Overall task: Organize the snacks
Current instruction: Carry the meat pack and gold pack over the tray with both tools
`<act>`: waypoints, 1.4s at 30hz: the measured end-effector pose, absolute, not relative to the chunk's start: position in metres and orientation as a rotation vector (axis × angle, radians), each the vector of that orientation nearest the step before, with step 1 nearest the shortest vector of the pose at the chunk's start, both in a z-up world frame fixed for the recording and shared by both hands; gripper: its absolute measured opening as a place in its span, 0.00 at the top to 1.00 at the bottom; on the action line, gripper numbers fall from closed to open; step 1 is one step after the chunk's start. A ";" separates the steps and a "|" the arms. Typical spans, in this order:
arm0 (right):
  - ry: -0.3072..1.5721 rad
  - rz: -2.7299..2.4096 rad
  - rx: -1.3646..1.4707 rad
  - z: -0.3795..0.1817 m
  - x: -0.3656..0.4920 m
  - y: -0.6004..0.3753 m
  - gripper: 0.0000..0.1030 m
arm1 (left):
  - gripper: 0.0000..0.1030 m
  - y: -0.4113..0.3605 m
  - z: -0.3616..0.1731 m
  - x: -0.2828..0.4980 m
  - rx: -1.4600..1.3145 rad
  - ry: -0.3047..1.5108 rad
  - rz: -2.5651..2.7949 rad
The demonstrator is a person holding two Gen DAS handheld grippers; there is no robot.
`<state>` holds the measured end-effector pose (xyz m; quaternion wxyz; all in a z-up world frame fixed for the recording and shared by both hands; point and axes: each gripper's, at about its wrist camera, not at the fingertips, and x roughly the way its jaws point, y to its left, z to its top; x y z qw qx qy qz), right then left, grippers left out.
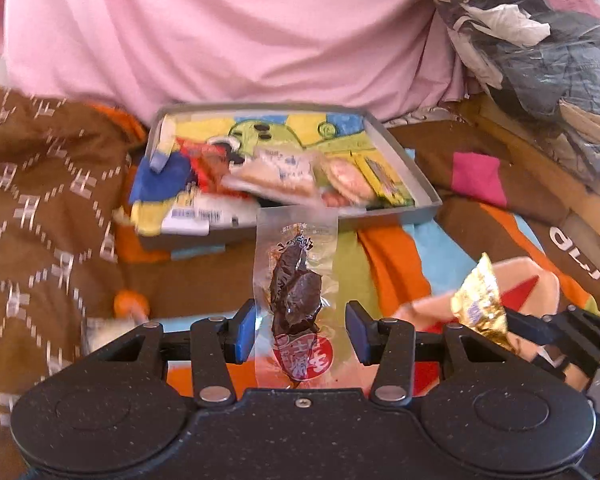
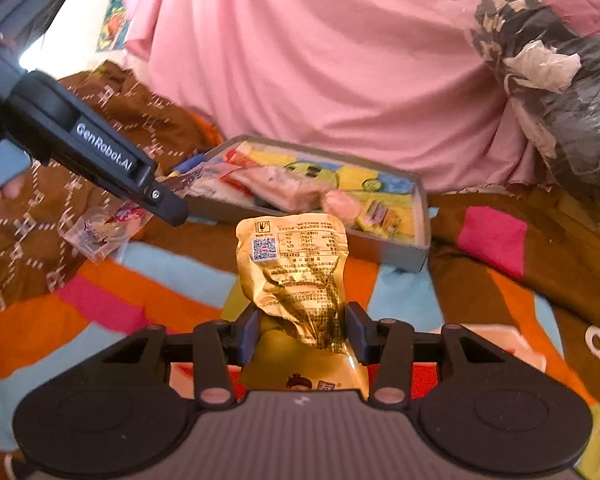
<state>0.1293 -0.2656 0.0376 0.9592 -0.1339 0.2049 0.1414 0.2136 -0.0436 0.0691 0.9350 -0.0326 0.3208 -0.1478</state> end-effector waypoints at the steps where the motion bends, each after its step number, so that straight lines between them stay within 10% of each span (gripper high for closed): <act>1: 0.413 0.289 -0.265 0.041 0.136 -0.267 0.52 | 0.53 -0.044 0.071 0.221 -0.059 0.646 -0.302; 36: 0.432 0.255 -0.166 0.048 0.390 -0.233 0.49 | 0.57 -0.019 0.036 0.405 -0.505 0.461 -0.175; 42: 0.389 0.230 -0.190 0.049 0.386 -0.230 0.32 | 0.53 -0.018 0.035 0.406 -0.519 0.466 -0.188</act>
